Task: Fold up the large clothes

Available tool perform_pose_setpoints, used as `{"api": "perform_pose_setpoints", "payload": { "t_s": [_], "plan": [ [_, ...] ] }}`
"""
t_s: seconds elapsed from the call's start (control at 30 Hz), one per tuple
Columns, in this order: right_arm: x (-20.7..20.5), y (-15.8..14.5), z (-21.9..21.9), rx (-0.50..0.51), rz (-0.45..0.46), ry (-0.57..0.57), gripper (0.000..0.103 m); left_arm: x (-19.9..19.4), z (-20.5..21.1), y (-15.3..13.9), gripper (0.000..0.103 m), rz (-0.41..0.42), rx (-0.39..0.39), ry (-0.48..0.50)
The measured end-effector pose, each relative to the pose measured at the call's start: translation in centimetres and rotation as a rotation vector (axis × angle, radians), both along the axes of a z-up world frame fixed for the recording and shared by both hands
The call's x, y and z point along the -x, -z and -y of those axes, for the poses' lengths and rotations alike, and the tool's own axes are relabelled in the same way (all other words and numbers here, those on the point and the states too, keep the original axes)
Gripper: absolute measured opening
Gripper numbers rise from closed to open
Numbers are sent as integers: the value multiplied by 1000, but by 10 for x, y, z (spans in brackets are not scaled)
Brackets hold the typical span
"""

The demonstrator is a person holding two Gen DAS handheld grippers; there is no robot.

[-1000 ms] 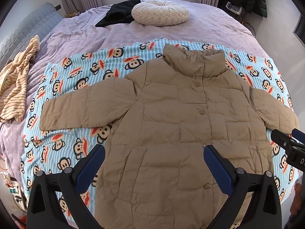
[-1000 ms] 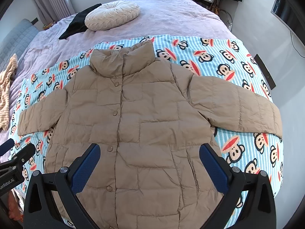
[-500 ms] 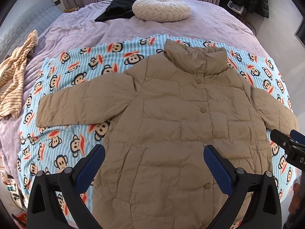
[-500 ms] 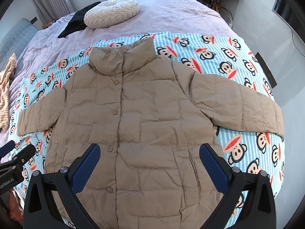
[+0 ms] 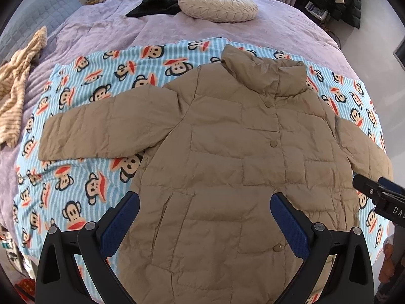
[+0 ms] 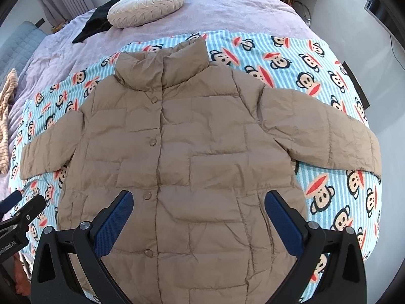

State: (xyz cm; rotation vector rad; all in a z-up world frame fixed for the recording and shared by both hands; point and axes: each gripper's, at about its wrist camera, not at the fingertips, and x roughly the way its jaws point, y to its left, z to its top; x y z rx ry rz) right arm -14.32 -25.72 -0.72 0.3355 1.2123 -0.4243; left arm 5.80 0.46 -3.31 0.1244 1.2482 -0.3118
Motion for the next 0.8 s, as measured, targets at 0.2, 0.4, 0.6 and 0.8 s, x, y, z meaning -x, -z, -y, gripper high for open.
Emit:
{"api": "perform_pose_setpoints", "payload": {
  "t_s": [0.2,0.4,0.6,0.8],
  "plan": [
    [-15,9,-8,-89,-17,-14,103,-15,-26,18,103,-31,55,-69],
    [-28,24,-30,-150,5,-50,103,-42,-78,55,103,-68,147,-204],
    [-42,53,-64,-189,15,-134,103,-72,-131,99,103,-55,220,-296],
    [-58,89,-106,-253,-54,-286,103,-113,-166,151,103,-57,368,-357]
  ]
}}
